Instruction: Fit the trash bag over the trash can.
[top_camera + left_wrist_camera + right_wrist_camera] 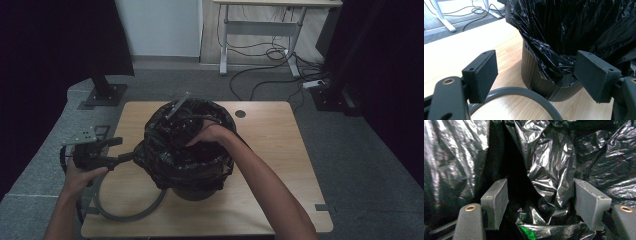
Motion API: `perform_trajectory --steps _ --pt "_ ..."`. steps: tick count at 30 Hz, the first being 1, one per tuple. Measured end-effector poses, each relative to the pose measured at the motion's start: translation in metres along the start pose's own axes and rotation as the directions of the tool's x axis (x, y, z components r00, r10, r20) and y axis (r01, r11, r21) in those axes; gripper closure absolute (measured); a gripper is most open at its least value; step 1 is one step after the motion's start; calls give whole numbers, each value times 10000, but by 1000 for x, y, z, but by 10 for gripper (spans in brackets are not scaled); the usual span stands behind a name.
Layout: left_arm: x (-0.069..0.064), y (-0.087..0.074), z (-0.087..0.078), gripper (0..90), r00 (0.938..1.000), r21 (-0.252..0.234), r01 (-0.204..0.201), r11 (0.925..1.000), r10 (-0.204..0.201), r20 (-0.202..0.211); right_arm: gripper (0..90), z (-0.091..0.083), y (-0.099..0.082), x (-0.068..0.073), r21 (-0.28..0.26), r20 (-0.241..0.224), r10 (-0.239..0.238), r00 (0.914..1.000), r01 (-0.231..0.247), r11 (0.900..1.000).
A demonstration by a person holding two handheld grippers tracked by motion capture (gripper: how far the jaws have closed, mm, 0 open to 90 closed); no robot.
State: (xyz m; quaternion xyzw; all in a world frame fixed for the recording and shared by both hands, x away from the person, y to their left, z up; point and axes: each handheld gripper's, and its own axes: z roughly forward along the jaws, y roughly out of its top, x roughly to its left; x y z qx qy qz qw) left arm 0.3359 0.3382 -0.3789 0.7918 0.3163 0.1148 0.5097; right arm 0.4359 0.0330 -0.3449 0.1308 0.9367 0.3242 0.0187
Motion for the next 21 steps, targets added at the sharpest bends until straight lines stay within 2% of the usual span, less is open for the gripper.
perform_trajectory --steps 7,14,17,21 --pt "0 1 0 194 10000 -15 -2 10000 2 -11 265 6 -1 3 57 -5 120 9999 -120 9999" --pt "0 1 -1 195 10000 -57 0 10000 -1 -31 231 15 -4 5 345 -19 111 9999 -110 9993" --pt "0 0 -2 195 10000 -86 9 10000 -10 -53 225 15 -4 5 372 111 185 9998 -189 9991" --pt "0 0 -4 195 9999 -152 70 9999 -72 -115 198 4 0 6 -147 427 50 9991 -44 9999"
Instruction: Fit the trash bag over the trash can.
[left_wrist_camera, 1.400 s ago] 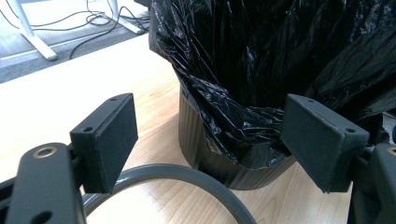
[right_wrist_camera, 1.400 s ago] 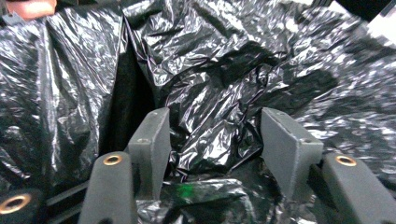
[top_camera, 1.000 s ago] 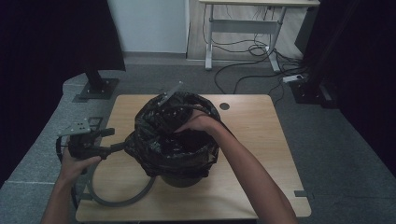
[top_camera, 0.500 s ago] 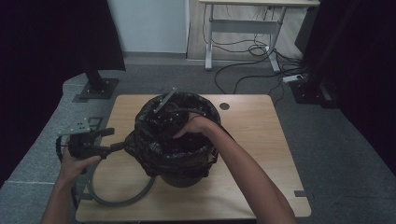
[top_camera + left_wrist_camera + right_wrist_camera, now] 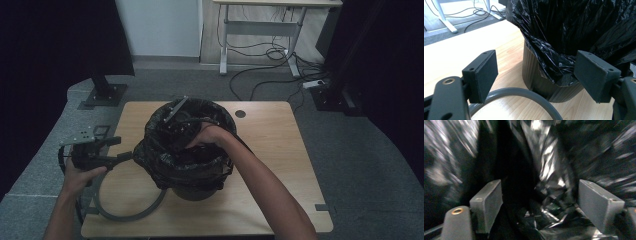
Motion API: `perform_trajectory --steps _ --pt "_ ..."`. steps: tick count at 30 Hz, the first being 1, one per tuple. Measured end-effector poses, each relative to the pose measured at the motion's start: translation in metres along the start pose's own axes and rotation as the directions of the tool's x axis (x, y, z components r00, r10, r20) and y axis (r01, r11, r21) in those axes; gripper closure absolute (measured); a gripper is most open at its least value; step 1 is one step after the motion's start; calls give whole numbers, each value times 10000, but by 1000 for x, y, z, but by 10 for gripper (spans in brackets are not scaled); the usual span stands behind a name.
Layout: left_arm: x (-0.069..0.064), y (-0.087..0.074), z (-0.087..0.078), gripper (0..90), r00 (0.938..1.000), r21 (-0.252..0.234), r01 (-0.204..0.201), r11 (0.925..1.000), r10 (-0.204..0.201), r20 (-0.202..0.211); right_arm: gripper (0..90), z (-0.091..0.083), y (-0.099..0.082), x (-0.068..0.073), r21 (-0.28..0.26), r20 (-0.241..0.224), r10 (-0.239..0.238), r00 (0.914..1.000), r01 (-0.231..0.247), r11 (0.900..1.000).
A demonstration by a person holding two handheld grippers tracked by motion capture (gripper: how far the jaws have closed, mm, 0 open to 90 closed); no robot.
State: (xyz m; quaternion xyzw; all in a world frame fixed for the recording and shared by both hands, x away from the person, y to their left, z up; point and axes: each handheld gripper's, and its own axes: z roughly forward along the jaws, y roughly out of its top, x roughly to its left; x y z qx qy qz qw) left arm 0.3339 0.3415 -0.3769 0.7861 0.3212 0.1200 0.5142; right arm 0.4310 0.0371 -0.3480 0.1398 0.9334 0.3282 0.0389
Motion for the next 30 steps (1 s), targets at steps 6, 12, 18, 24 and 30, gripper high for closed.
perform_trajectory --steps 6,12,18,24,30 --pt "-2 2 -1 195 10000 27 -23 10000 23 -70 198 -33 12 3 -467 588 -138 9982 165 9988" --pt "-3 4 -1 196 9999 167 -72 9998 74 -136 194 -68 10 12 -1199 947 161 9954 -47 9928" --pt "-3 2 -3 199 9998 189 50 9998 -46 -200 192 -112 -6 22 -1837 1241 236 9920 -4 9830" --pt "-4 0 -1 202 9997 317 63 9995 -56 -229 192 -155 -38 36 -2947 1624 520 9854 -18 9556" --pt "-5 -1 2 202 9997 407 30 9992 -21 -231 188 -183 -88 46 -4003 1781 854 9803 -71 9164"
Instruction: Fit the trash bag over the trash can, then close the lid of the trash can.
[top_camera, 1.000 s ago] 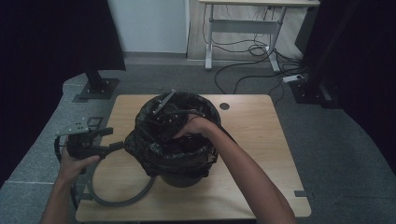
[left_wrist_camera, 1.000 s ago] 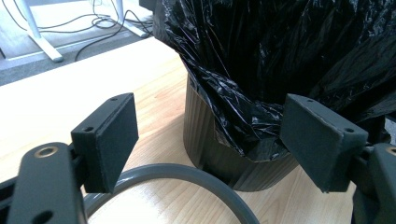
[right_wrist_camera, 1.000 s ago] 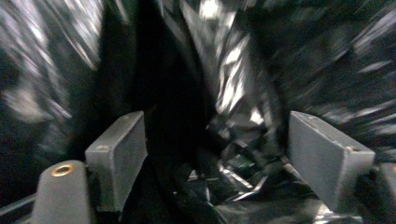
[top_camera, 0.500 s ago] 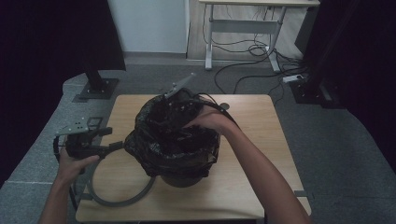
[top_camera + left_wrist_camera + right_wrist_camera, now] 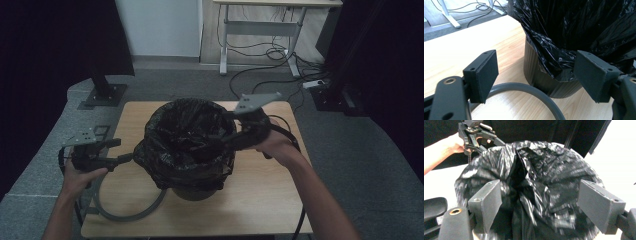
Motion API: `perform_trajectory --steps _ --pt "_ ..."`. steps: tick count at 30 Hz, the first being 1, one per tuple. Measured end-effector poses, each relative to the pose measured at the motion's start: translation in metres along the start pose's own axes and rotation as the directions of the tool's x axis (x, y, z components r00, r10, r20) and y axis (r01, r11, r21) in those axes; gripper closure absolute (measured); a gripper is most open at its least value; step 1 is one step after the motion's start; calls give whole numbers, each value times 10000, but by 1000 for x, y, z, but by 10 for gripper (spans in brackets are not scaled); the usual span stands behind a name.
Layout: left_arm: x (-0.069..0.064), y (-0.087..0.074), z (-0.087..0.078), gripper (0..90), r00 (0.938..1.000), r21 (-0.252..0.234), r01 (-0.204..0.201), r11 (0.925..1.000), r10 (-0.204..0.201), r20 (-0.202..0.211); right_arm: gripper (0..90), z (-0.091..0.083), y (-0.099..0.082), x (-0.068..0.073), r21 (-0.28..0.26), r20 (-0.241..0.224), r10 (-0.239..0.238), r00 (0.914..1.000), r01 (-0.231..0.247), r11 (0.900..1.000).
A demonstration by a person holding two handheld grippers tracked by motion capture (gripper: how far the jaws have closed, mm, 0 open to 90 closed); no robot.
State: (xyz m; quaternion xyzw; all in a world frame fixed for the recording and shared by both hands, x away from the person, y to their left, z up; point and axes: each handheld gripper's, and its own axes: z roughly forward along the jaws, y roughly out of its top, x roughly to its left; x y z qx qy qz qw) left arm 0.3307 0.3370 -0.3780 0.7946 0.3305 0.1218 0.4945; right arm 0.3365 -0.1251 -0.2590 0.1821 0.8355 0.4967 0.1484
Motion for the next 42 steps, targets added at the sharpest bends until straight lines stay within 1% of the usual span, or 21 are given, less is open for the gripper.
perform_trajectory --steps 4,9,12,14,17,19,21,23,24,27,29,30,34,38,42 --pt "0 -2 2 203 10000 12 17 10000 -18 36 187 -22 -34 -4 -437 188 423 9989 -414 9982" --pt "1 -7 6 204 10000 74 41 10000 -42 81 185 -37 -80 -9 -784 455 763 9960 -726 9943" --pt "1 -10 9 204 9999 112 70 9999 -72 127 183 -41 -107 -11 -1009 533 971 9939 -913 9907" --pt "1 -11 10 204 9999 147 66 9999 -68 126 183 -41 -124 -10 -1031 654 1038 9924 -967 9900" --pt "0 -11 11 204 9999 168 56 9998 -58 141 184 -38 -144 -8 -1039 652 1188 9908 -1116 9883" --pt "0 -11 11 204 9999 147 30 9999 -32 146 184 -35 -153 -6 -1051 686 1174 9907 -1099 9884" --pt "-1 -11 10 205 9999 127 15 9999 -16 136 184 -33 -160 -3 -1181 711 1185 9904 -1096 9869" --pt "-1 -12 9 207 9999 89 16 10000 -17 132 190 -32 -164 0 -1397 771 1178 9900 -1062 9845" --pt "-1 -13 8 208 9999 84 20 10000 -21 119 195 -32 -166 1 -1503 709 1235 9898 -1118 9823" --pt "0 -16 6 206 10000 99 -2 10000 1 86 197 -31 -172 6 -1642 821 1235 9889 -1088 9804" --pt "2 -20 4 205 10000 101 -6 9999 6 65 197 -29 -178 9 -1551 855 1178 9894 -1035 9825" --pt "3 -22 3 204 10000 104 -4 9999 4 50 198 -27 -181 11 -1410 944 1141 9890 -1001 9849" --pt "8 -30 0 205 9999 173 76 9998 -74 -81 200 -21 -192 16 -1053 1049 1058 9888 -947 9899" --pt "13 -39 -2 213 9996 247 164 9996 -159 -218 198 -17 -203 19 -960 1175 1352 9838 -1243 9876" --pt "20 -48 -1 221 9989 421 211 9989 -192 -430 195 -15 -213 18 -1100 1188 1757 9772 -1630 9805"
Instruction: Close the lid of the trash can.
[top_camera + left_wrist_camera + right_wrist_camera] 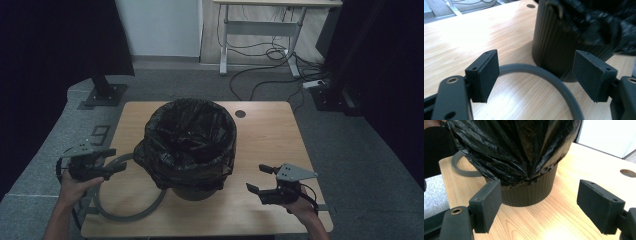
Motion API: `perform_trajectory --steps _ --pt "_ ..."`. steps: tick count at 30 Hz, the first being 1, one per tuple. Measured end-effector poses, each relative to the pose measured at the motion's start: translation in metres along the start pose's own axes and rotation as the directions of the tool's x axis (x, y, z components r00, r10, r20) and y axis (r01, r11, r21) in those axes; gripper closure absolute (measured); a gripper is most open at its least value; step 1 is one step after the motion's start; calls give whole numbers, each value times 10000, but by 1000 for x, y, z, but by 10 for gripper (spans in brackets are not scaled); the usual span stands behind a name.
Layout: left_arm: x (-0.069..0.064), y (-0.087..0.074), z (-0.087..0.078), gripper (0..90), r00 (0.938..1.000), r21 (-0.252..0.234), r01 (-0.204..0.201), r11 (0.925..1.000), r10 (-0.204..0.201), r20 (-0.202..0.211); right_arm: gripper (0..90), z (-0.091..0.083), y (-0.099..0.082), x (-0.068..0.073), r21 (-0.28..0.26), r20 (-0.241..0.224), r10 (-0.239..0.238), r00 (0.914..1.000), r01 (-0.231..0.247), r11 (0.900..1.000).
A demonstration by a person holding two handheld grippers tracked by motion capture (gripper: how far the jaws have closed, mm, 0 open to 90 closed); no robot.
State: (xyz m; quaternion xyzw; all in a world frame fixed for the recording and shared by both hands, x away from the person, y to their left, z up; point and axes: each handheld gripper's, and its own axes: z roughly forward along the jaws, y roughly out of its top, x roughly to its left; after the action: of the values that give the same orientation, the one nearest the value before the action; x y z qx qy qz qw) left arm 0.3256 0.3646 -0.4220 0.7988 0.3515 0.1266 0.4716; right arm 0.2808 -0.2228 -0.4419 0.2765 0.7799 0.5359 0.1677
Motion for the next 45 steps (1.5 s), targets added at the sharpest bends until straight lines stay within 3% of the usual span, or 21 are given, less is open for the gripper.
perform_trajectory --steps 12,19,26,36,45 --pt "33 -27 14 245 9983 533 401 9978 -377 -455 196 -1 -26 -6 252 49 702 9975 -703 9972" --pt "59 -42 32 266 9973 871 589 9945 -547 -494 208 1 -35 -2 592 70 791 9968 -794 9951" --pt "82 -52 45 286 9947 1129 848 9900 -776 -672 218 1 -41 -2 488 243 939 9953 -950 9943" --pt "102 -61 58 316 9876 1472 1157 9823 -979 -1227 225 -5 -48 -1 405 256 992 9947 -1002 9941" --pt "111 -68 71 341 9797 2161 1315 9675 -935 -1772 229 -7 -49 -1 402 214 967 9951 -975 9944"
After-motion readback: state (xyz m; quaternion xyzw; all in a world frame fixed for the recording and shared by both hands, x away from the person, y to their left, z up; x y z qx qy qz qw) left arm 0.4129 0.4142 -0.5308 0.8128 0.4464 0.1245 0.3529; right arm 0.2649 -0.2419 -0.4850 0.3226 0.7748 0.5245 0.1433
